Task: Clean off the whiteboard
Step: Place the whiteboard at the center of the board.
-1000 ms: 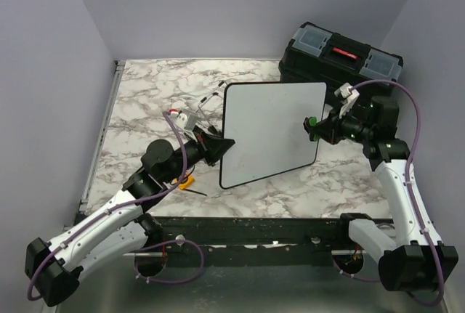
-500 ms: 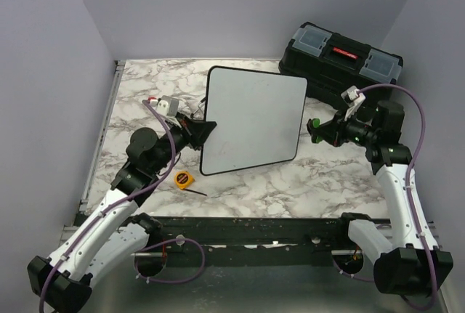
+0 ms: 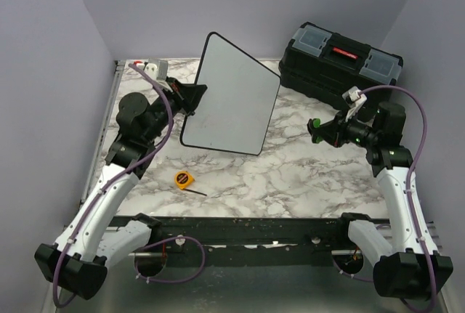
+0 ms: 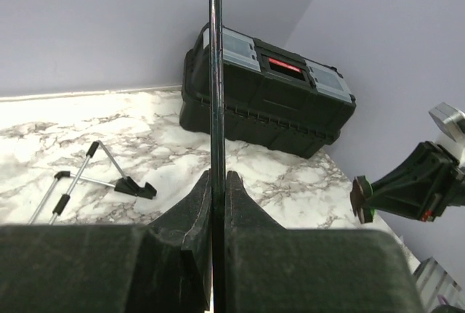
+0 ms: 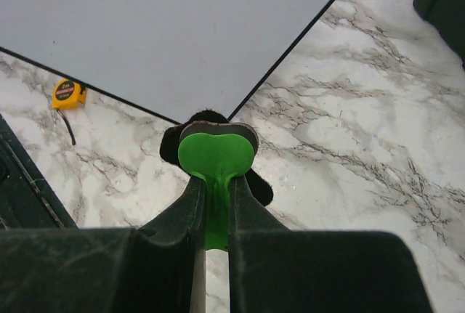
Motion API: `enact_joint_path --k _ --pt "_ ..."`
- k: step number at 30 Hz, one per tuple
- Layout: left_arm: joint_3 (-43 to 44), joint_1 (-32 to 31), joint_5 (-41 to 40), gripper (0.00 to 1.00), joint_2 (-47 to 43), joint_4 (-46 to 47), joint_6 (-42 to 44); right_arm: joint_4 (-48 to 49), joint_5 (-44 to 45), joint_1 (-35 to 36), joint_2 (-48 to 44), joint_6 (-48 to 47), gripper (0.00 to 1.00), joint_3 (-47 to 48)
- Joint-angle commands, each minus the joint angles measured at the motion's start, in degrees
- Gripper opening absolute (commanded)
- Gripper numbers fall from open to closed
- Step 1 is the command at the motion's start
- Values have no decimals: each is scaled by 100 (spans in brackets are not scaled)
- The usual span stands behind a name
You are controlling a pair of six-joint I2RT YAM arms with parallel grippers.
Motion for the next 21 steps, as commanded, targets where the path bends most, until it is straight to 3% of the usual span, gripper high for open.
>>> enact_joint_path --k 1,9,21 --pt "743 97 292 0 455 678 242 87 -45 -31 -111 67 1 -105" --pt "1678 106 328 0 1156 342 724 105 -44 -30 -147 85 1 -111" --pt "2617 118 -157 0 1964 1438 581 110 -56 -29 -174 85 1 -127"
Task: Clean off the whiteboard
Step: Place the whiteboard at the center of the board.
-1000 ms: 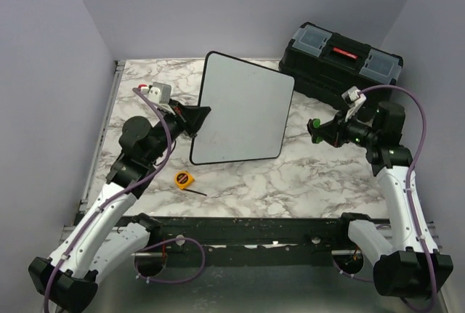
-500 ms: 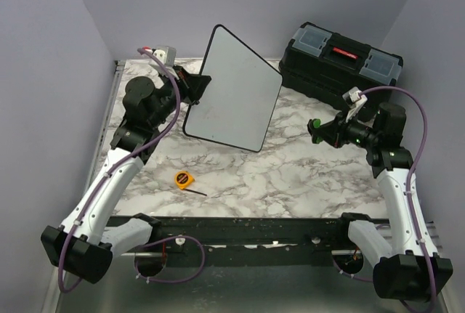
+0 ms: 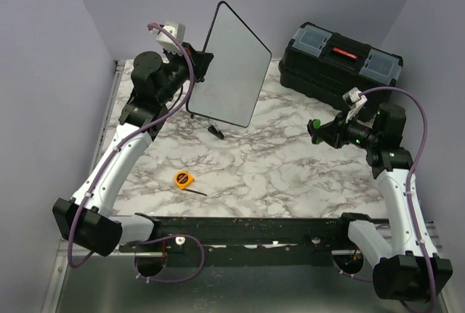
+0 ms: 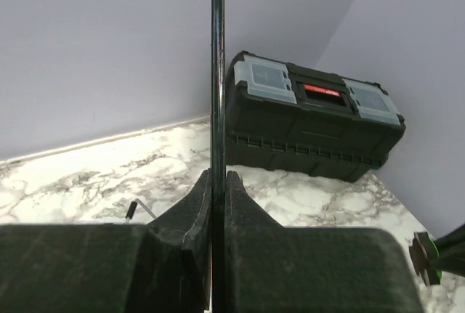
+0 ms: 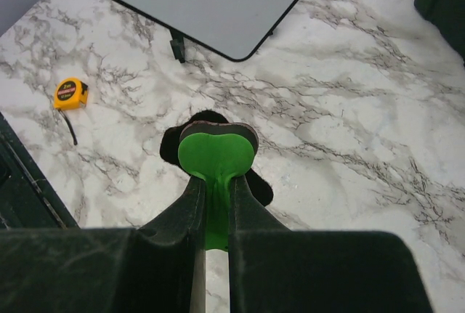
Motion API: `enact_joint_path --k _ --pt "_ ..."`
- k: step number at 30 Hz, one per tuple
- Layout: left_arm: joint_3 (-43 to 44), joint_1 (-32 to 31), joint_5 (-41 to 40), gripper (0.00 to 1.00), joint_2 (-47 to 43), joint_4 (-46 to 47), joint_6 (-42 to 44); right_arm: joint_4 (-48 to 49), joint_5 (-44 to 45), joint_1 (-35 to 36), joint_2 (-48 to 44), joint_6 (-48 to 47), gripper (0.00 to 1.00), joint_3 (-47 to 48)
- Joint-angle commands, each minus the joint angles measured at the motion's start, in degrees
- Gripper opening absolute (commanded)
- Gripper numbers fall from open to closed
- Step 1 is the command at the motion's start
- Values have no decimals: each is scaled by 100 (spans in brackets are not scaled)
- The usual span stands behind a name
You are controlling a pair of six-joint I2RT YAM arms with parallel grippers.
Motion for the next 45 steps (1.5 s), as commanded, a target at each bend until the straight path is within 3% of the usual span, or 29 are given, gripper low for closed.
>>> enact_joint_path --k 1,34,40,45 --pt "683 35 -178 0 54 1659 -259 101 -67 -33 -71 39 1 -65" --pt "2933 329 -737 0 2276 2165 -280 101 28 -34 -56 3 1 -77" --pt "2865 390 -761 0 2476 2431 -221 101 46 -34 -55 -5 1 -77" --pt "2216 541 -723 0 2428 2887 -228 101 55 -35 -66 -14 1 -79"
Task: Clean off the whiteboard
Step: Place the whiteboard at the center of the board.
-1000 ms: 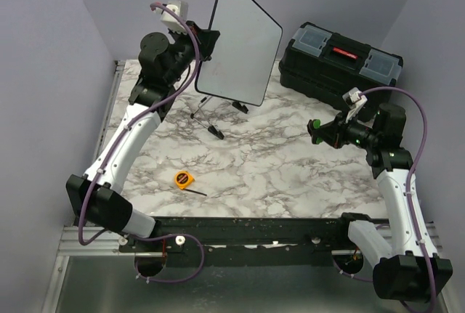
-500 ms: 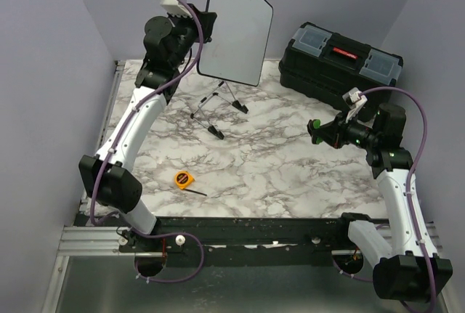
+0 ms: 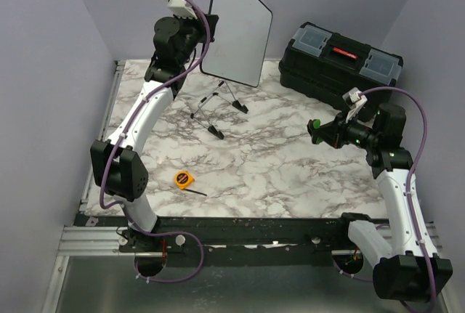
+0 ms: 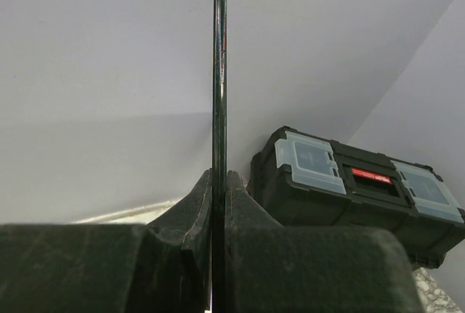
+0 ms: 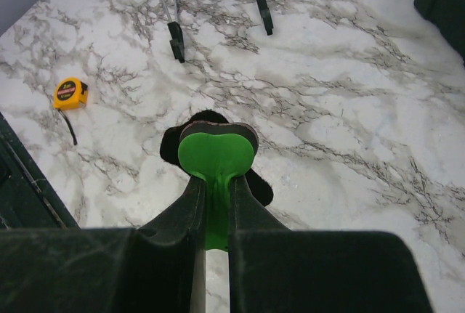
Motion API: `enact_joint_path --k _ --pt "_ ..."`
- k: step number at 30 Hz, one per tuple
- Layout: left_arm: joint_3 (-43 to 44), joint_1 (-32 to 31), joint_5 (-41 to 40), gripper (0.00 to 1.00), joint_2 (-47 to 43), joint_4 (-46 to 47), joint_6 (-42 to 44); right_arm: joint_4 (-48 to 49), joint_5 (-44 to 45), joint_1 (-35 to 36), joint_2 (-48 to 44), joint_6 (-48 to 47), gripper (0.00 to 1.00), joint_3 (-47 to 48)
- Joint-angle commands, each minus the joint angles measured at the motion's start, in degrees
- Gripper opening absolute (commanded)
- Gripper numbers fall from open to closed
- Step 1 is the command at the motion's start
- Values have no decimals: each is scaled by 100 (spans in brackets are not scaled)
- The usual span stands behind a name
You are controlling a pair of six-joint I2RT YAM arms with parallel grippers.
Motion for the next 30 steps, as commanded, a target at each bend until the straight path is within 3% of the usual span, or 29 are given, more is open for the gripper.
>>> enact_joint_path --k 1,30 --pt "-277 233 -144 0 -299 1983 -108 100 52 -31 -52 -13 1 -75" --pt "-4574 1314 1647 0 -1366 4583 248 101 6 -34 -16 -37 1 -93"
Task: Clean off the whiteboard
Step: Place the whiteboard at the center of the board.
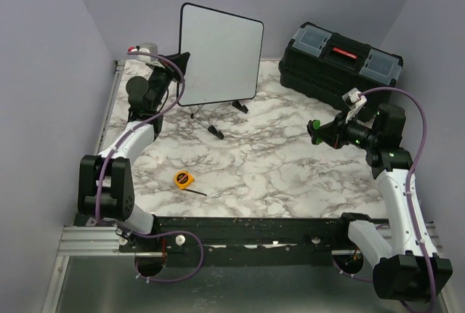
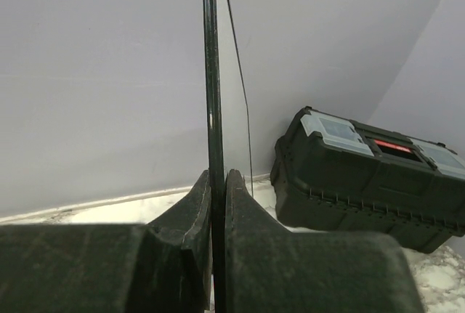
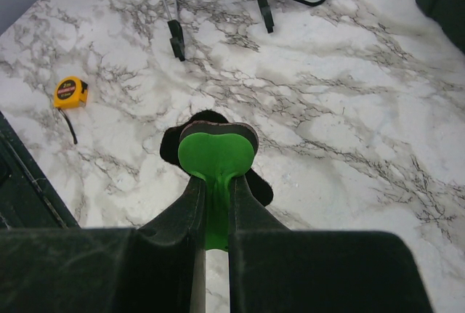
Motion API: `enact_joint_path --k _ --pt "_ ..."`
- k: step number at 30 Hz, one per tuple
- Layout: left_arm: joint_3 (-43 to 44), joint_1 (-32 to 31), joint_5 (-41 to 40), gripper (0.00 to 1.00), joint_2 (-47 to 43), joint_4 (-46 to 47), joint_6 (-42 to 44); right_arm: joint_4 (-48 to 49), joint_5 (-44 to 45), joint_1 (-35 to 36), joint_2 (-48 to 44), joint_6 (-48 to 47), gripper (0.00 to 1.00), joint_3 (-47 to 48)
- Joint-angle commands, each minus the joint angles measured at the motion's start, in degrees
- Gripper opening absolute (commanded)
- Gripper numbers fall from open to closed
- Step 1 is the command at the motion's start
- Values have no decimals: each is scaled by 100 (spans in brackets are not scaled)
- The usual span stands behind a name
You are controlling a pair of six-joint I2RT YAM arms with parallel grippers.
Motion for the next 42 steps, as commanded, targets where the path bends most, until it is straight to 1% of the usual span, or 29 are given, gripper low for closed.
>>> enact_joint_path --k 1,5,10,16,22,28,31,36,42 --pt "-466 136 433 0 -194 733 695 100 1 -39 -13 -43 1 -67" --pt "-779 143 358 0 -226 760 1059 101 6 -35 -17 -44 1 -75" --pt "-1295 181 308 0 -343 821 1123 100 -20 -34 -28 -44 1 -69" --pt "-1968 195 270 0 -571 1009 904 101 -64 -32 -66 -44 1 -66" --pt "-2412 190 260 0 -858 900 640 96 -98 -31 -111 -36 1 -68" --pt "-2600 187 108 0 -1246 94 979 92 -127 -36 -164 -27 1 -70" --pt "-2710 189 32 0 -1375 -146 1153 92 -160 -39 -176 -19 1 -67" --pt "-2775 190 44 1 -1447 -168 1218 92 -153 -34 -198 -18 1 -70" --pt "-2607 196 455 2 -1377 -417 1156 92 -112 -33 -211 -27 1 -78"
